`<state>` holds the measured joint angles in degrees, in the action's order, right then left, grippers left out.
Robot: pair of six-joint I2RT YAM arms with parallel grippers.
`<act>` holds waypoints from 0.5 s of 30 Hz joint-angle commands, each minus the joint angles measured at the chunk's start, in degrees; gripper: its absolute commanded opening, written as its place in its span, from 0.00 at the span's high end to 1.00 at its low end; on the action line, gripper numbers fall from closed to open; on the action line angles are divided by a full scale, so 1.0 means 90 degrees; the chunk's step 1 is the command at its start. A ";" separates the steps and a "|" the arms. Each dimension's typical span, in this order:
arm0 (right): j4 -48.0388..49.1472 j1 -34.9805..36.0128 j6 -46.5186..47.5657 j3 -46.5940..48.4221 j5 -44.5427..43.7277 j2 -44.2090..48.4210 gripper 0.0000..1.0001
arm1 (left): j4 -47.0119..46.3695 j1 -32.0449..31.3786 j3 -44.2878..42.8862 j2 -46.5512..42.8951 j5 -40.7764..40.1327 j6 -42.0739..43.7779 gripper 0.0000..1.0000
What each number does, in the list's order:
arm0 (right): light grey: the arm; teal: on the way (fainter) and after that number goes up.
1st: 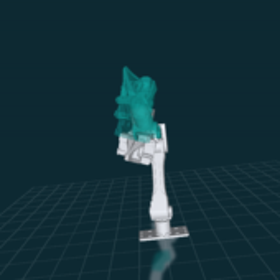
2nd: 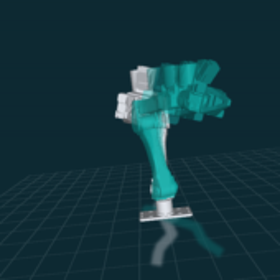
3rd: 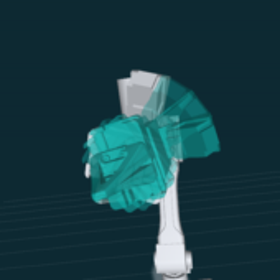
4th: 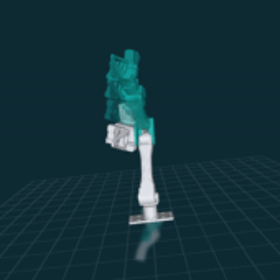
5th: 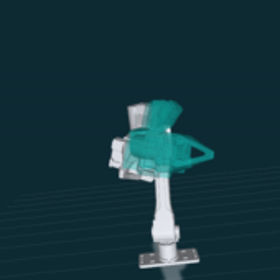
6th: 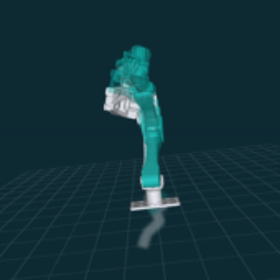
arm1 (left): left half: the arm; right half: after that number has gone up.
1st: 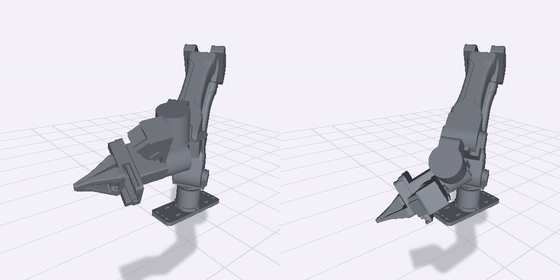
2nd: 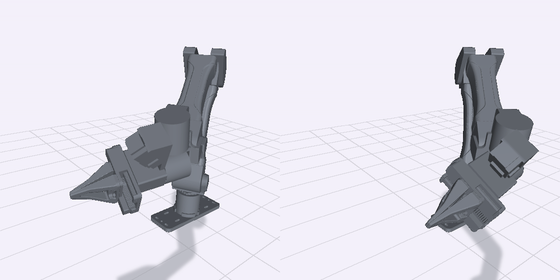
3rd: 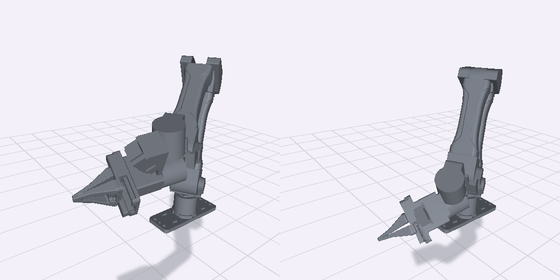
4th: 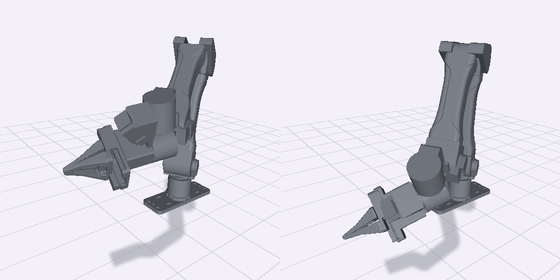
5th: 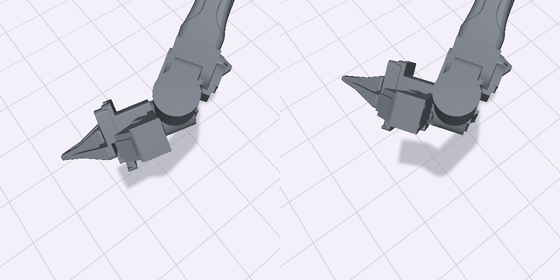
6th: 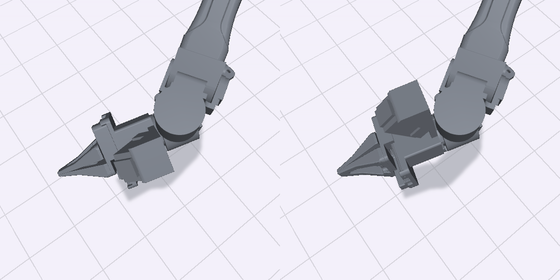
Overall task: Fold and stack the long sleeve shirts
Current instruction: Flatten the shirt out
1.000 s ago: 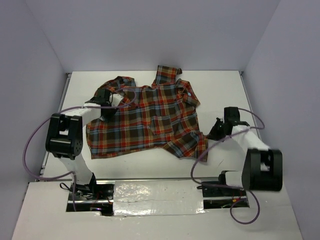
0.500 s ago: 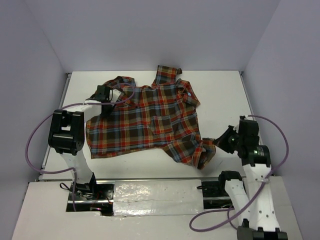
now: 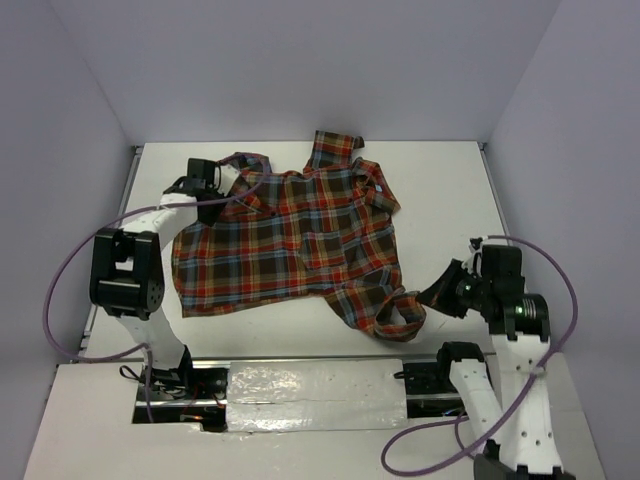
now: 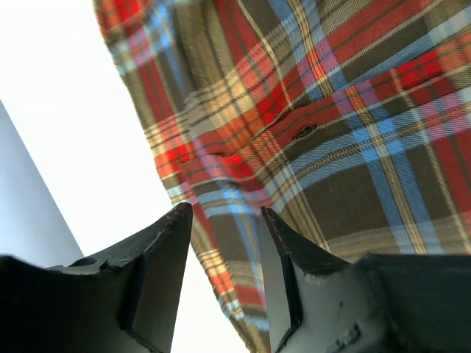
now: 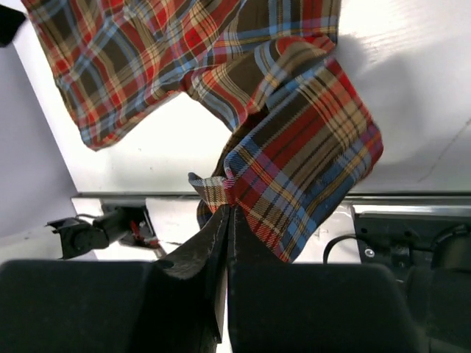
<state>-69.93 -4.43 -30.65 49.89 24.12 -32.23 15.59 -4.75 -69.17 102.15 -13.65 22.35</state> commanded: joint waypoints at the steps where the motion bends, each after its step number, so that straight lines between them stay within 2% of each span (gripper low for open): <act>1: 0.0795 -0.0026 0.0437 0.0219 0.0348 -0.0812 0.95 | 0.0434 0.0118 -0.0507 -0.0627 0.0227 -0.0187 0.46; 4: 0.1402 -0.0074 0.0447 -0.0210 0.0241 -0.1009 0.89 | 0.0640 0.0469 -0.0908 -0.0744 0.0413 -0.0685 0.46; 5: 0.1471 -0.0249 0.0457 -0.0356 0.0134 -0.1009 0.84 | 0.0698 0.0702 -0.1034 -0.0706 0.0471 -0.0812 0.47; 6: 0.1549 -0.0357 0.0447 -0.0686 0.0017 -0.0912 0.51 | 0.0825 0.0791 -0.1364 -0.0657 0.0520 -0.1026 0.49; 7: 0.1772 -0.0493 0.0292 -0.0854 -0.0052 -0.0834 0.35 | 0.1145 0.0860 -0.1542 -0.0637 0.0588 -0.1115 0.50; 9: 0.2221 -0.0912 0.0106 -0.1186 -0.0160 -0.0716 0.16 | 0.1333 0.0929 -0.1854 -0.0598 0.0900 -0.1271 0.50; 11: 0.3157 -0.0973 -0.0197 -0.1052 -0.0267 -0.1161 0.10 | 0.1246 0.0938 -0.2030 -0.0550 0.1338 -0.1515 0.48; 12: 0.3712 -0.0963 -0.0217 -0.0877 -0.0248 -0.1436 0.11 | 0.1197 0.0938 -0.2128 -0.0452 0.1457 -0.1613 0.47; 13: 0.3891 -0.0934 -0.0169 -0.0682 -0.0200 -0.2077 0.13 | 0.1149 0.0929 -0.2294 -0.0142 0.1526 -0.1730 0.47; 15: 0.4146 -0.0837 -0.0022 0.0108 -0.0131 -0.2715 0.18 | 0.1187 0.0929 -0.2947 0.0540 0.1770 -0.2091 0.48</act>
<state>-46.54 -12.58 -31.03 43.03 22.96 -49.65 25.96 4.38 -89.95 100.18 -3.60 9.87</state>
